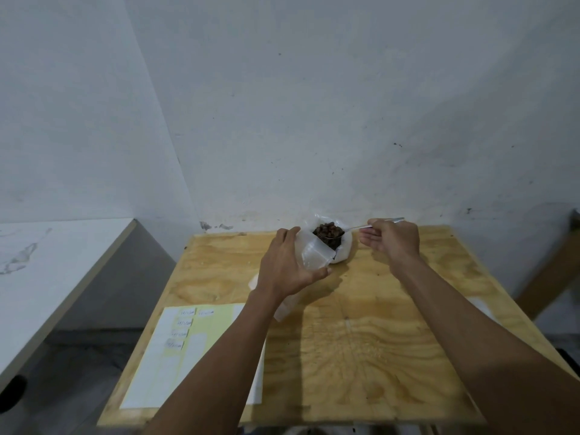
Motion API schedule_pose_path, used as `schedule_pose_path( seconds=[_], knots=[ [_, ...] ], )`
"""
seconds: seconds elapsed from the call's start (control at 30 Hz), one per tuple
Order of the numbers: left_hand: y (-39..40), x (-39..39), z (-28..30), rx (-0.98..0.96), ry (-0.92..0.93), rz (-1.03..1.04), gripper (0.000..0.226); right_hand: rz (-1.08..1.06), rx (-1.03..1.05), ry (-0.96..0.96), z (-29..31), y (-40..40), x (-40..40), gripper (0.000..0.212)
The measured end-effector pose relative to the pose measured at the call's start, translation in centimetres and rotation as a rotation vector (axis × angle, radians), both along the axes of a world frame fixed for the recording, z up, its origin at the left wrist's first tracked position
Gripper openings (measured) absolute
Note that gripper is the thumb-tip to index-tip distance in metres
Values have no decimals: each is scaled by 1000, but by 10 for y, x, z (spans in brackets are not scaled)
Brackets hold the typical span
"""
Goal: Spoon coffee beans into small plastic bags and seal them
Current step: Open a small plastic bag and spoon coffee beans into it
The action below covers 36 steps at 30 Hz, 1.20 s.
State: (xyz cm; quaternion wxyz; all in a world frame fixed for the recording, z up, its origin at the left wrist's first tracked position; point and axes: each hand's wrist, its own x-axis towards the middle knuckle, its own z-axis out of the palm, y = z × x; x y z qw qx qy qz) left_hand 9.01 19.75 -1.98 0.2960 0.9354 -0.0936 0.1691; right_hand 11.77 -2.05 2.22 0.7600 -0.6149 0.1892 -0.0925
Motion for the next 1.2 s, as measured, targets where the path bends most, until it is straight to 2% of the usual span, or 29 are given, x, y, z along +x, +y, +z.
schedule_pose_path(
  seconds=[0.43, 0.63, 0.77, 1.0, 1.1, 1.2],
  knots=[
    [-13, 6, 13, -58, -107, 19, 114, 128, 62, -189, 7, -13, -28, 11],
    [-7, 9, -1, -26, -109, 13, 114, 31, 104, -192, -2, -11, -18, 12],
    [-3, 11, -7, -12, -96, 13, 114, -91, -72, -135, -13, -3, -5, 4],
    [-6, 18, -10, -81, -32, -55, 114, -114, -506, -182, -35, 17, 9, 14],
    [-7, 21, -11, -106, -26, -77, 114, -86, -548, -141, -45, 23, 11, 15],
    [-8, 22, -13, -113, -25, -83, 111, -74, -475, -43, -48, 25, 14, 19]
  ],
)
